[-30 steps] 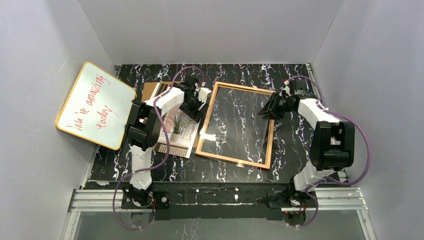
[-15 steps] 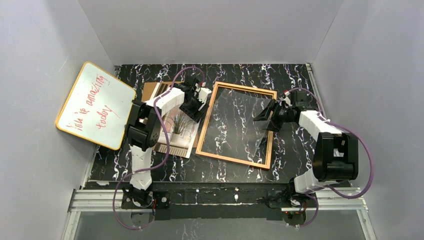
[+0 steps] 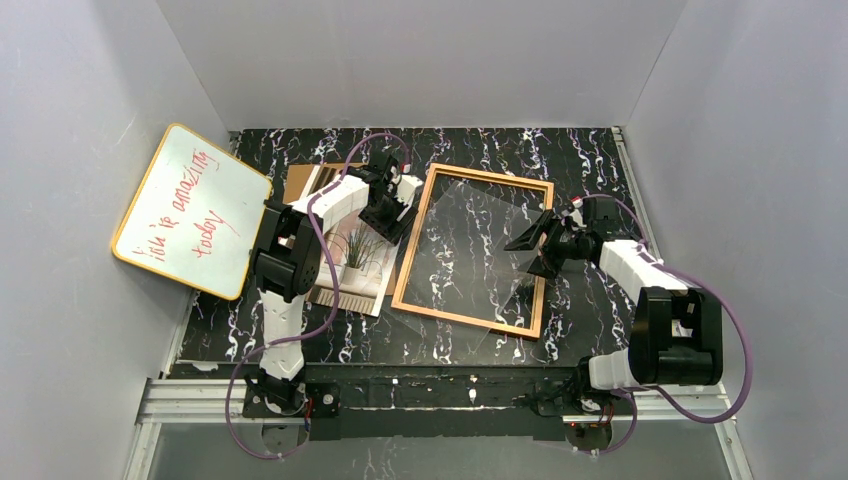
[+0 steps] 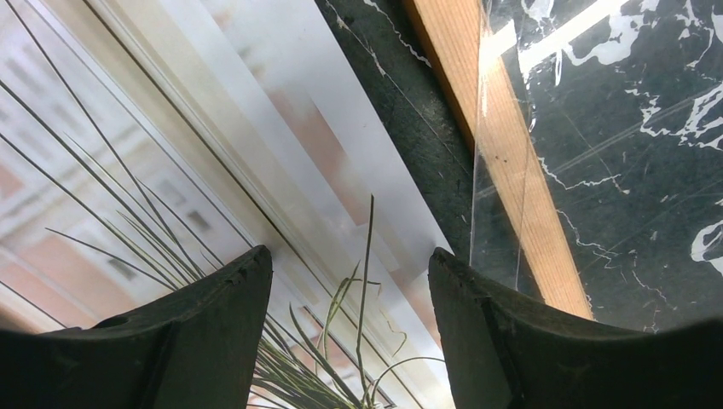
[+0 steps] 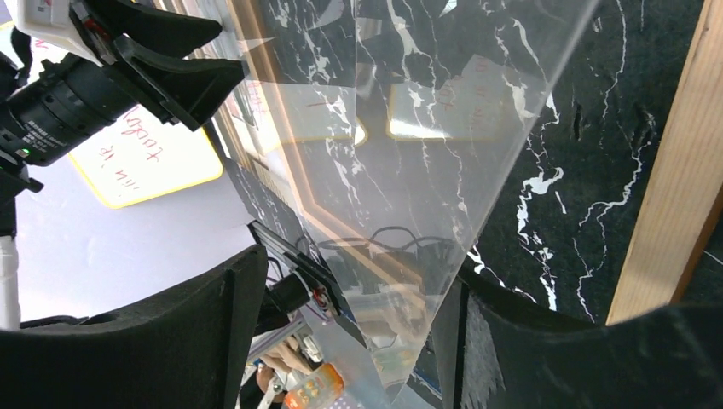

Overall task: Put the photo into the frame
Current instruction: Place the photo frame item in the photo frame.

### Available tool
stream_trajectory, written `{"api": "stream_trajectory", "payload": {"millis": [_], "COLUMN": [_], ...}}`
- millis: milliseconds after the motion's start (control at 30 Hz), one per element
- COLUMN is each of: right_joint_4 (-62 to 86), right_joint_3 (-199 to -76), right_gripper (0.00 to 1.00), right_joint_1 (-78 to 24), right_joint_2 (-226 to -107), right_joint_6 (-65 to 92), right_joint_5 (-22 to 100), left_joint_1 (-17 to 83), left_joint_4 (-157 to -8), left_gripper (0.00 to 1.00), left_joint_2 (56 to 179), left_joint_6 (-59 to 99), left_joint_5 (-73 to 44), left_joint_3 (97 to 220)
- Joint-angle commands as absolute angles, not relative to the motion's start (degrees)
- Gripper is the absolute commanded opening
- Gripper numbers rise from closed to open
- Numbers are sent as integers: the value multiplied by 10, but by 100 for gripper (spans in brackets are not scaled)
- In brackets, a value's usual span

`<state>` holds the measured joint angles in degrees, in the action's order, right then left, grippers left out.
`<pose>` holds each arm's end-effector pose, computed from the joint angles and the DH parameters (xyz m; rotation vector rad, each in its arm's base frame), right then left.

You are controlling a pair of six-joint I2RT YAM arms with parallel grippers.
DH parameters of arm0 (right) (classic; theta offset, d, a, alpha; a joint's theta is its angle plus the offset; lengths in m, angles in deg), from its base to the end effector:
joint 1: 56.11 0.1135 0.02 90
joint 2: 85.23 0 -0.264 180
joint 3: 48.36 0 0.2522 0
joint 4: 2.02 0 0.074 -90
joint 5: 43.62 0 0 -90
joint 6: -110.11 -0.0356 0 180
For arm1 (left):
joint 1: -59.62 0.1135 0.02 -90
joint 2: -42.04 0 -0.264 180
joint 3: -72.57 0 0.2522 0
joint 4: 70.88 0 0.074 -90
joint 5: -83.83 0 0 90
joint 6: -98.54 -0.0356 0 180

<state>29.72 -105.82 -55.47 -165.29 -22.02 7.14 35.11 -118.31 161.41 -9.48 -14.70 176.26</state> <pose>0.2662 0.0255 0.1941 0.6356 2.5110 1.1560 0.3997 -0.1880 0.1780 1.0135 2.4728 -0.2351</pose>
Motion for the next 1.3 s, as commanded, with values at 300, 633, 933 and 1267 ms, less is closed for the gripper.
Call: {"api": "stream_trajectory", "payload": {"millis": [300, 633, 933, 1267], "right_joint_4": [139, 81, 76, 169], "right_joint_3": [-1071, -1120, -1125, -1156], "right_gripper": [76, 64, 54, 95], "right_joint_1": [-557, -556, -557, -557], "right_joint_2": [-1626, -1704, -1732, -1802], "right_joint_6": [-292, -274, -228, -194], "right_joint_5": [83, 40, 77, 118], "left_joint_1": [347, 346, 348, 348], "left_joint_4": [-1206, -1206, -1206, -1210], "left_gripper": [64, 64, 62, 62], "left_joint_2": [1594, 1586, 1597, 1591], "left_joint_6": [-98, -92, -79, -83], "left_joint_5": [-175, -170, -161, -158], "left_joint_3": [1747, 1749, 1766, 1759]}}
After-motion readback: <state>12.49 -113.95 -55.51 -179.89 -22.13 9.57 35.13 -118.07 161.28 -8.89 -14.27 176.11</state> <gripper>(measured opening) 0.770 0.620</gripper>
